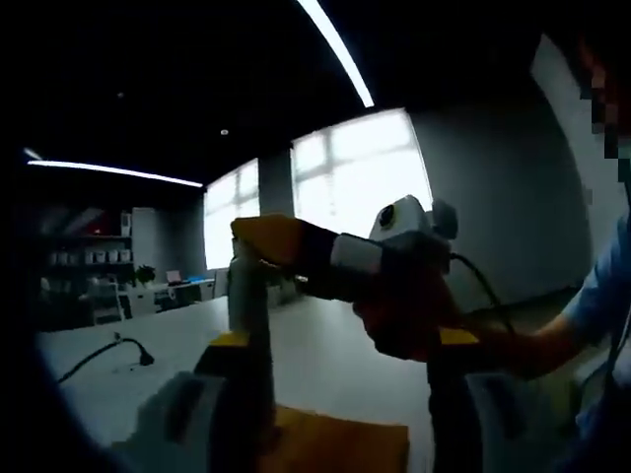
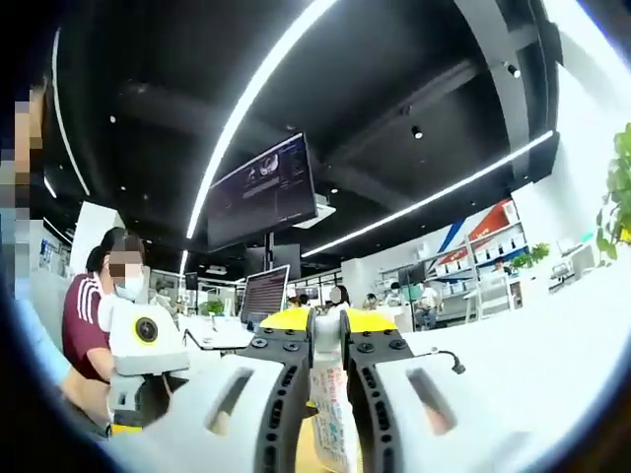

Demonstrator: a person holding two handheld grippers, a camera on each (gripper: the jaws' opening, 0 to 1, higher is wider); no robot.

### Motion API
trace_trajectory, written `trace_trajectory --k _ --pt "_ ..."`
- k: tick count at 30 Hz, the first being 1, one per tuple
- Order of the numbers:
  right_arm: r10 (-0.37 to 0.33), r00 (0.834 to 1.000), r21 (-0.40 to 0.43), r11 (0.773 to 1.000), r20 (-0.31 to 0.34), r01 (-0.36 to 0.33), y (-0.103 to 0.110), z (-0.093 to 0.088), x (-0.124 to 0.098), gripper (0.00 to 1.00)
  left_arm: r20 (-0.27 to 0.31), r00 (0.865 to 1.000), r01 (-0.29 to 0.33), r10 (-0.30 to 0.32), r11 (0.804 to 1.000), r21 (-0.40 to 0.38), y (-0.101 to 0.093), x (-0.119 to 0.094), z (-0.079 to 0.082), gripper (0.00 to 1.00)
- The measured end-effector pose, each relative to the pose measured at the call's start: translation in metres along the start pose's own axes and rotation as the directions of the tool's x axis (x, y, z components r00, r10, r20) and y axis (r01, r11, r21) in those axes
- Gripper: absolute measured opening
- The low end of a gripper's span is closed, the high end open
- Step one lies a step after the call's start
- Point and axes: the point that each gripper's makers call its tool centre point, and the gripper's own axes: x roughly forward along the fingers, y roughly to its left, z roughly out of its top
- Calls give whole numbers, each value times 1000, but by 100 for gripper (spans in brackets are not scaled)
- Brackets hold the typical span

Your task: Pick up the toothpaste unscrew the cap squeeze it onto the small board screw the cap back on and return it to the table

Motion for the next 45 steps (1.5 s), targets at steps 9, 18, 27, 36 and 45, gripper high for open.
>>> trace_trajectory --k 9,18,27,36,45 --pt "-8 1000 14 1000 -10 8 -4 -1 -1 10 6 1000 -26 26 1000 14 2 -1 1 74" --pt "108 994 50 993 -6 -108 25 -1 1 10 -29 991 -129 131 990 57 26 -6 -8 33" --pt "294 956 140 946 20 -294 49 8 1 10 -9 995 92 -96 978 -186 12 -9 -4 9" --pt "580 781 445 650 233 -616 78 34 -12 10 129 827 559 -547 780 -281 -31 -27 18 8" --pt "588 755 395 645 291 -655 69 50 -20 10 87 646 757 -758 623 -195 -48 -8 22 9"
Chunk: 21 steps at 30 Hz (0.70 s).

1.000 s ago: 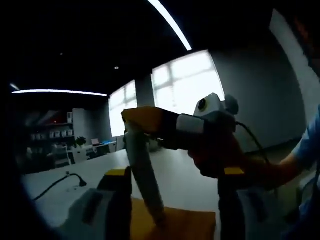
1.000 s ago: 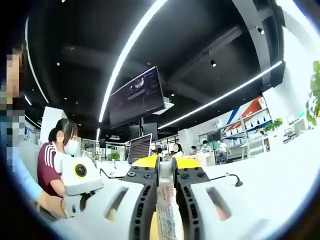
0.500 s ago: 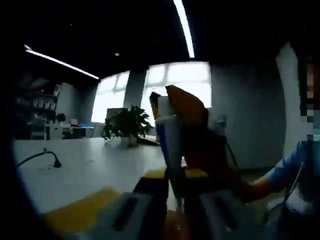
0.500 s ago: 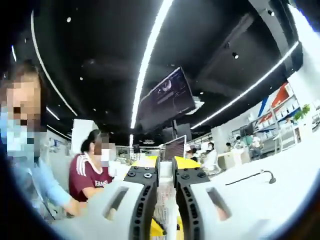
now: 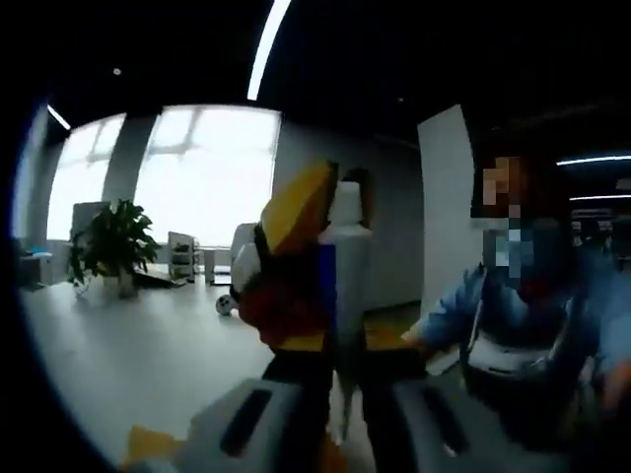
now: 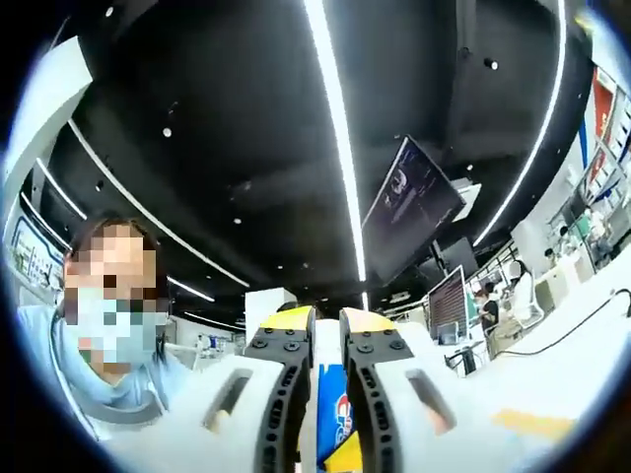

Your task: Pick up the toothpaste unscrew the cap squeeze it onto the small board screw the cap back on and return it to the table

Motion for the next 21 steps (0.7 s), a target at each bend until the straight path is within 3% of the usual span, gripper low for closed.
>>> trace_trajectory --k 1,3,5,7,8,11,12,13,14,15,17,19,21 --pt "-20 1000 -2 1000 11 20 -4 3 -3 10 1 1000 -18 18 1000 4 4 1 0 9" --pt "-75 997 -25 997 25 76 -17 9 -11 10 17 994 -110 110 993 31 17 2 0 15" --pt "-173 985 -82 981 18 174 -31 8 -19 10 -36 971 -233 236 971 60 36 -5 -9 38" --pt "-248 969 -141 959 7 246 -44 10 -26 10 -98 923 -368 373 928 60 50 -13 -21 63" --pt "-289 957 -172 943 8 286 -50 11 -29 10 -120 887 -436 445 895 95 53 -18 -26 66" --pt "-409 912 -267 877 21 399 -61 12 -37 10 -91 782 -607 617 786 119 60 -28 -26 61" --pt "-431 902 -302 858 20 416 -62 12 -38 10 -115 699 -698 706 708 107 66 -38 -31 64" --pt "-470 882 -357 821 21 446 -63 10 -39 10 -118 659 -734 743 669 117 66 -40 -33 67" --pt "-489 872 -402 795 18 454 -63 8 -39 10 -154 627 -755 763 645 119 64 -39 -40 66" --pt "-513 858 -471 753 18 460 -65 8 -39 10 -162 641 -740 750 660 129 60 -32 -42 65" --pt "-538 842 -519 712 30 474 -67 7 -39 10 -158 648 -743 745 664 85 57 -23 -41 78" --pt "-560 829 -539 696 8 475 -70 2 -40 10 -151 657 -746 739 665 10 55 -17 -38 92" --pt "-565 825 -536 694 11 482 -74 2 -41 10 -128 666 -744 735 667 -37 55 -16 -35 97"
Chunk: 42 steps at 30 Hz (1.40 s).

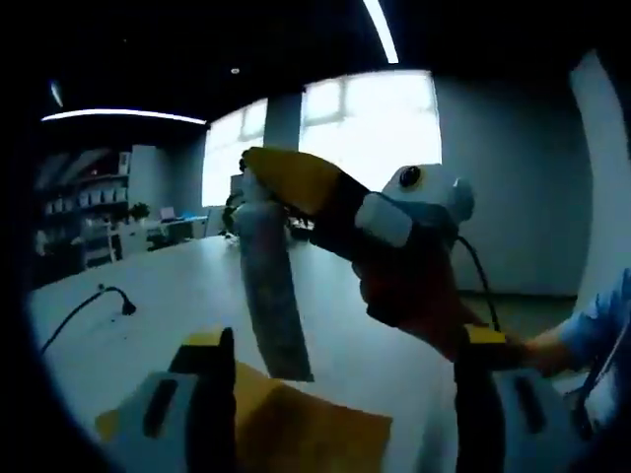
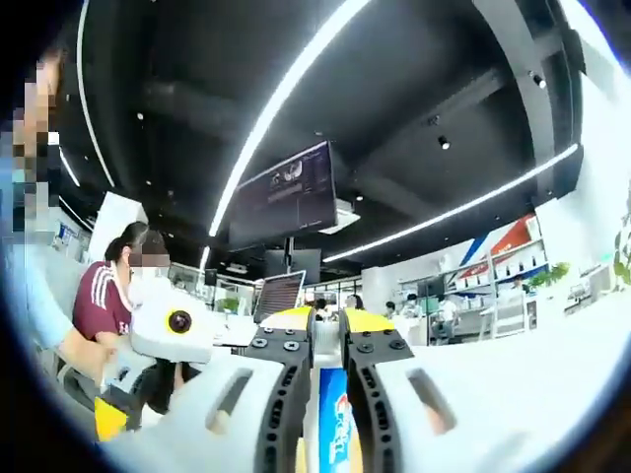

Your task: Pick up the toothpaste unscrew the cap squeeze it onto the small board screw the cap back on and return it to the table

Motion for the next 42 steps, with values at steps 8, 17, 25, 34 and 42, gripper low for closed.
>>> trace_trajectory --k 8,17,25,34,42 --pt "2 1000 47 999 -13 -1 -6 -3 1 10 15 999 -51 52 997 -57 13 -3 -5 99" --pt "11 1000 66 998 2 -11 -3 -1 2 10 53 974 -226 220 962 156 44 3 -4 88" --pt "-11 1000 30 999 -5 11 -3 -2 2 10 138 928 -364 346 921 137 44 13 10 52" --pt "-15 1000 43 999 7 15 -4 1 1 10 173 899 -425 403 897 118 53 14 18 18" --pt "28 999 95 995 41 -31 3 11 -1 10 138 989 -49 43 998 42 38 16 24 8"
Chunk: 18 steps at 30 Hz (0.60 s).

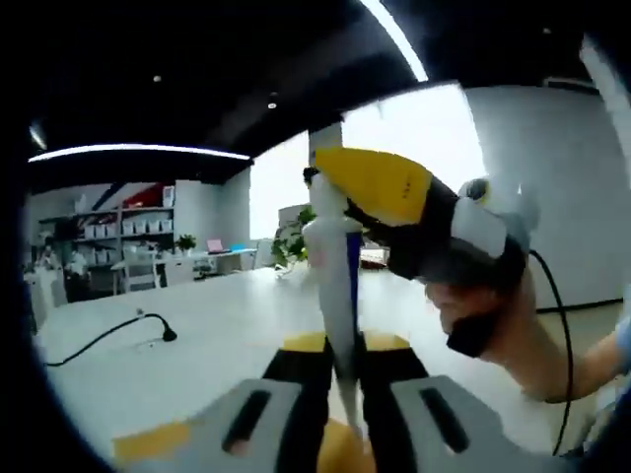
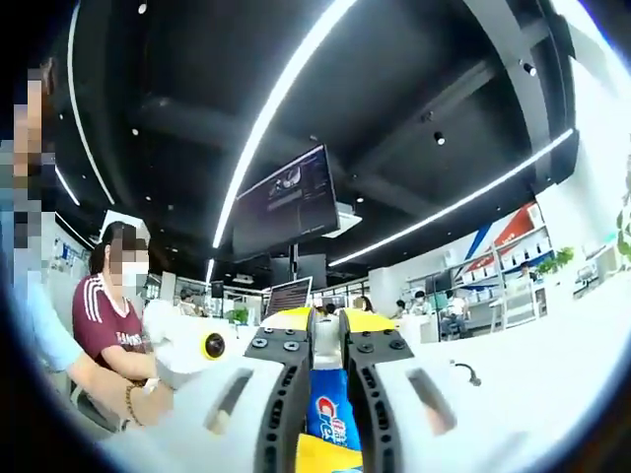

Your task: Pick up the toothpaste unscrew the cap squeeze it onto the small board screw the cap back on and return it to the table

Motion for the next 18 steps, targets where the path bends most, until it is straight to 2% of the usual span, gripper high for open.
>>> trace_trajectory --k 1,2,3,4,5,6,7,8,9,10,12,15,16,17,18 --pt "12 1000 18 1000 11 -13 2 2 0 10 12 997 74 -73 997 -35 -4 0 2 8" --pt "36 999 38 999 27 -37 6 5 1 10 24 988 154 -153 986 -56 -9 -2 4 8" --pt "68 997 58 996 36 -70 11 6 1 10 29 971 237 -236 969 -68 -15 -4 5 8" --pt "91 995 72 993 41 -93 14 7 1 10 26 947 321 -320 939 -120 -20 -8 6 8" --pt "122 991 96 987 47 -126 19 8 1 10 24 926 376 -377 912 -162 -25 -11 6 8" --pt "140 988 109 983 58 -146 22 9 2 10 20 896 439 -443 880 -180 -32 -17 6 8" --pt "166 984 128 977 68 -173 26 10 2 10 26 878 476 -478 867 -149 -38 -20 7 8" --pt "222 972 163 959 77 -232 36 11 2 10 26 844 534 -535 835 -135 -44 -26 8 8" --pt "247 965 178 949 88 -259 41 13 2 10 30 818 572 -574 809 -135 -52 -31 8 8" --pt "273 956 176 941 106 -288 46 17 3 10 39 778 626 -627 769 -133 -58 -38 10 8" --pt "322 939 172 925 122 -340 56 19 2 10 60 732 681 -679 724 -106 -65 -45 11 8" --pt "340 932 154 921 124 -357 63 20 2 10 110 705 709 -700 701 -81 -70 -49 13 8" --pt "349 929 145 920 124 -365 65 20 2 10 128 684 729 -718 681 -71 -68 -51 17 8" --pt "356 926 140 918 126 -372 67 21 2 10 134 677 734 -724 676 -63 -68 -52 18 9" --pt "361 924 131 917 129 -377 69 22 2 10 145 685 725 -714 687 -46 -63 -50 20 9"
